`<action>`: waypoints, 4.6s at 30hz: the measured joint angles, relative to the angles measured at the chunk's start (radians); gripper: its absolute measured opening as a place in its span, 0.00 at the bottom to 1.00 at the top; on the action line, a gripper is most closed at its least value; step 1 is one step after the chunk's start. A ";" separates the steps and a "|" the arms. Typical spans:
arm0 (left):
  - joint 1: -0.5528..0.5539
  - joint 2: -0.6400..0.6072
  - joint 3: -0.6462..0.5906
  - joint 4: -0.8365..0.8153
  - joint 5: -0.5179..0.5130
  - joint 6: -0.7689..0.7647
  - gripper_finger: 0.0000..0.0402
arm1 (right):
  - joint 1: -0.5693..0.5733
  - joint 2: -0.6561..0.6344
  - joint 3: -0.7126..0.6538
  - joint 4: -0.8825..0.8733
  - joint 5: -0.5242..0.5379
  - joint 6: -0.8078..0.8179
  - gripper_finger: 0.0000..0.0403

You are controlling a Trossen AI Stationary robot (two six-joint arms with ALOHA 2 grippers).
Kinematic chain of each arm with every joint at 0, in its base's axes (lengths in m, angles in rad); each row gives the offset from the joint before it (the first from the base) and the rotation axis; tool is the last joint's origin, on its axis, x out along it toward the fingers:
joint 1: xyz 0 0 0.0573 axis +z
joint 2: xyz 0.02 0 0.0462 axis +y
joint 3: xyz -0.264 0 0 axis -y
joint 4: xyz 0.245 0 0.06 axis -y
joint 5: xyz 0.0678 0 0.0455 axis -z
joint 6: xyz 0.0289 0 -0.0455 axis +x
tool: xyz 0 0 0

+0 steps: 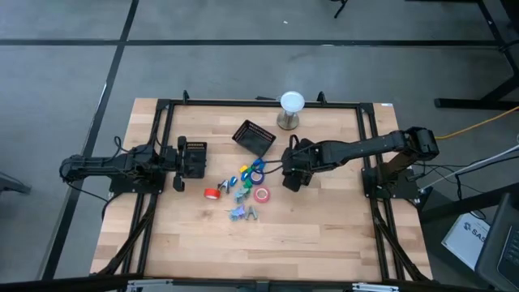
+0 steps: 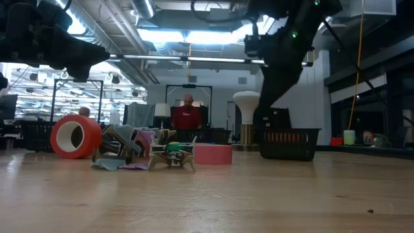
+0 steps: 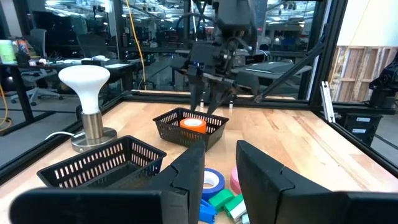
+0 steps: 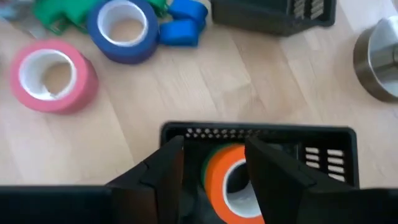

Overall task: Pick and place Stapler, Stapler remover, tape
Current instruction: Put the pink tape into the right black bin

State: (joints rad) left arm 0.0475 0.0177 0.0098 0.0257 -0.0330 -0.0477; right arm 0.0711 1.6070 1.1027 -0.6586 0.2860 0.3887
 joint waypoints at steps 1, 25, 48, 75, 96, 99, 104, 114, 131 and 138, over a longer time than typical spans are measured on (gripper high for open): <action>0.000 0.000 0.000 0.000 0.000 0.000 0.22 | 0.000 0.000 0.010 0.001 -0.010 0.000 0.42; 0.000 0.000 0.000 0.000 0.000 0.000 0.22 | 0.024 0.000 0.034 0.093 -0.152 0.184 0.42; 0.000 0.000 0.000 0.000 0.000 0.000 0.22 | 0.032 0.004 0.034 0.141 -0.139 0.157 0.42; 0.000 0.000 0.000 0.000 0.000 0.000 0.22 | 0.188 0.004 0.034 0.272 -0.137 -0.107 0.42; 0.000 0.000 0.000 0.000 0.000 0.000 0.22 | 0.267 0.160 0.033 0.412 -0.159 -0.372 0.42; 0.000 0.000 0.000 0.000 0.000 0.000 0.22 | 0.244 0.160 0.033 0.412 -0.189 -0.398 0.42; 0.000 0.000 0.000 0.000 0.000 0.000 0.22 | 0.186 0.160 0.033 0.410 -0.239 -0.448 0.42; 0.000 0.000 0.000 0.000 0.000 0.000 0.22 | 0.115 0.160 0.033 0.412 -0.234 -0.554 0.42; 0.000 0.000 0.000 -0.001 0.000 0.000 0.22 | 0.174 0.269 0.035 0.567 -0.140 -0.415 0.42; 0.000 0.000 0.000 0.000 0.000 0.000 0.22 | 0.174 0.348 0.034 0.582 -0.140 -0.350 0.42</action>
State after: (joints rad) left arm 0.0478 0.0175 0.0097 0.0254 -0.0330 -0.0475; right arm 0.2447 1.9552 1.1362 -0.0764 0.1464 0.0389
